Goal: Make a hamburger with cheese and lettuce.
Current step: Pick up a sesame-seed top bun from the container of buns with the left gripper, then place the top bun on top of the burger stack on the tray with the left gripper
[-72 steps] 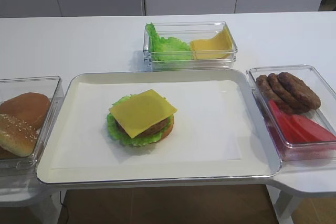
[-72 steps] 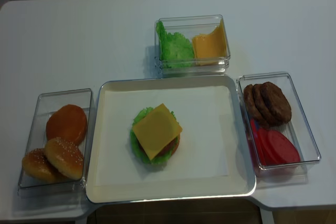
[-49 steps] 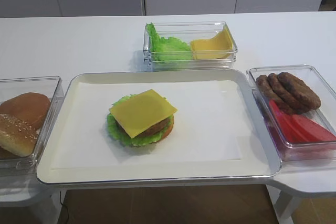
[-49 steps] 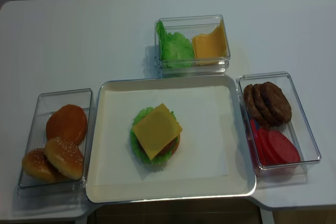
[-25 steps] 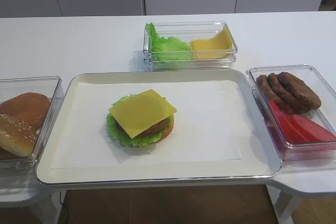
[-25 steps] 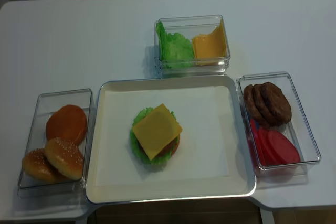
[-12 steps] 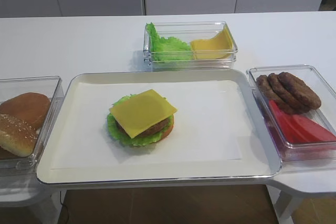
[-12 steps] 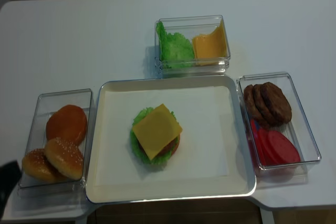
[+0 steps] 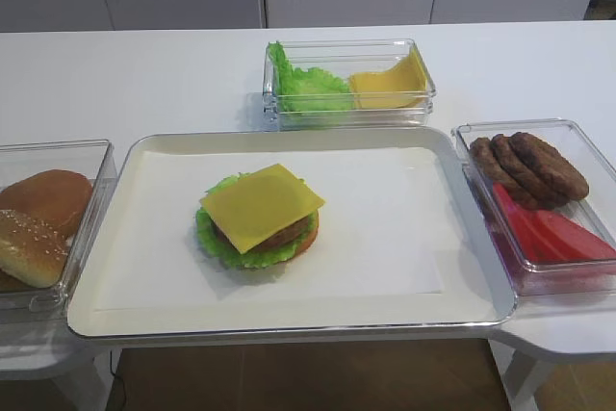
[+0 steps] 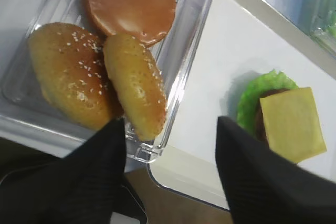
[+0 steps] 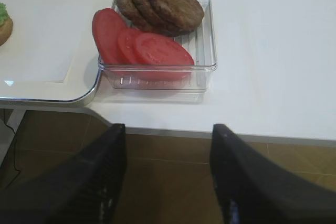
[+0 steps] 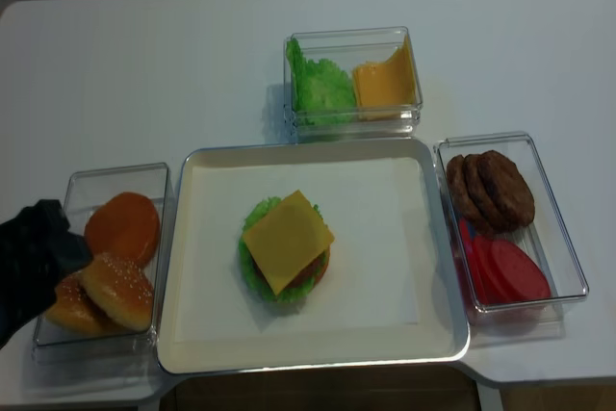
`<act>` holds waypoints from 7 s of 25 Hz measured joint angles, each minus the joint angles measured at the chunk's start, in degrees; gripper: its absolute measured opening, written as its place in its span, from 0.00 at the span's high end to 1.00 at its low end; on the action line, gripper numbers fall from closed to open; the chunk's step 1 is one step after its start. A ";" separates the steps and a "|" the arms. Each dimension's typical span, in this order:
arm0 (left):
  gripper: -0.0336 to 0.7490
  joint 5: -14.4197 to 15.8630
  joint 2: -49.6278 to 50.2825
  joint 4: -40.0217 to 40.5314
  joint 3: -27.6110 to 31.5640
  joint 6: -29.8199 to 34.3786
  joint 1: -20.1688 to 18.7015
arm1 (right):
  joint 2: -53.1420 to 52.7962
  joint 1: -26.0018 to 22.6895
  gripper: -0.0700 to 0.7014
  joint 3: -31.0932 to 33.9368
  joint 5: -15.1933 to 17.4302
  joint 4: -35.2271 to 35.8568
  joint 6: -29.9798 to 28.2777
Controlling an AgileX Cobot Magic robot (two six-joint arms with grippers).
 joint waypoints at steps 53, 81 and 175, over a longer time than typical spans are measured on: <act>0.50 -5.58 15.77 -3.04 0.88 -5.86 0.00 | 0.00 0.00 0.38 0.00 0.00 0.00 0.00; 0.72 -5.58 15.86 -1.40 1.01 -5.86 0.00 | 0.00 0.00 0.38 0.00 0.00 0.00 0.00; 0.86 -9.84 16.49 -32.86 -12.60 25.17 -9.51 | 0.00 0.00 0.38 0.00 0.00 0.00 0.00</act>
